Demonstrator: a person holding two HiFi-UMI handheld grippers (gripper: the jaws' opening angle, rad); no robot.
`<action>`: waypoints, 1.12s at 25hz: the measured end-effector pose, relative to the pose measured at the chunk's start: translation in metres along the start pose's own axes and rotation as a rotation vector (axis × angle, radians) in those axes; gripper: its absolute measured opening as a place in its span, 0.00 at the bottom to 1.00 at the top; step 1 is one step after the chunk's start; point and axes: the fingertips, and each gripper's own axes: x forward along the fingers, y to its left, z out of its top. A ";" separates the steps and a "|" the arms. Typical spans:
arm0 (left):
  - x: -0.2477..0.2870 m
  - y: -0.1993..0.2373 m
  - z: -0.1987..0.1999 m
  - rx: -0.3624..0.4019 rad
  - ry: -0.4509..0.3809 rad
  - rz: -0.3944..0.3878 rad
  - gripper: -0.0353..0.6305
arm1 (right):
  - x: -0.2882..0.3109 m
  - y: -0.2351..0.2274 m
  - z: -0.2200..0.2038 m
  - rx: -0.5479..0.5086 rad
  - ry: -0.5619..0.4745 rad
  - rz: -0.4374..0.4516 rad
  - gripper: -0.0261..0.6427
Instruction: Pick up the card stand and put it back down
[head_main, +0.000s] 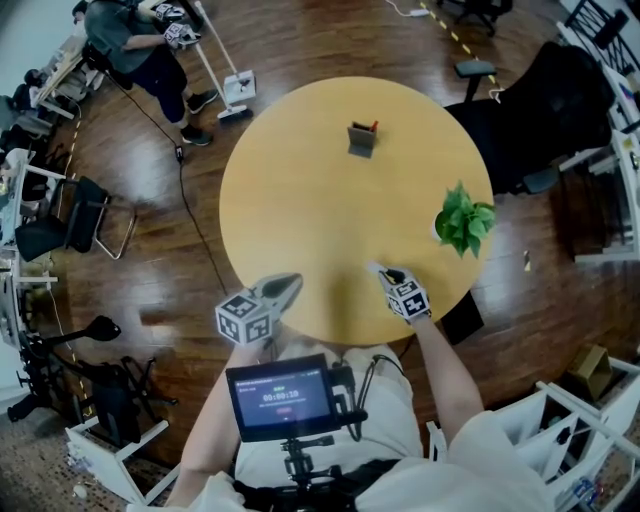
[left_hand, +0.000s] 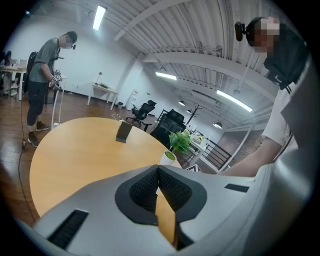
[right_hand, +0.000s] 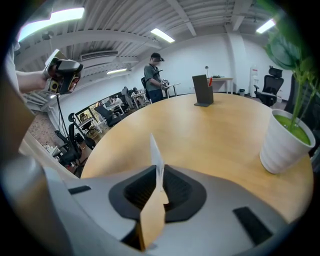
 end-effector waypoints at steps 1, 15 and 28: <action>-0.001 0.000 0.000 0.000 -0.001 0.000 0.05 | -0.001 0.001 0.000 -0.007 0.002 -0.004 0.12; -0.009 -0.001 0.006 0.021 -0.010 -0.026 0.05 | -0.026 0.016 0.019 -0.030 -0.043 -0.022 0.08; -0.010 -0.016 0.019 0.070 -0.050 -0.081 0.05 | -0.100 0.028 0.070 -0.005 -0.141 -0.024 0.08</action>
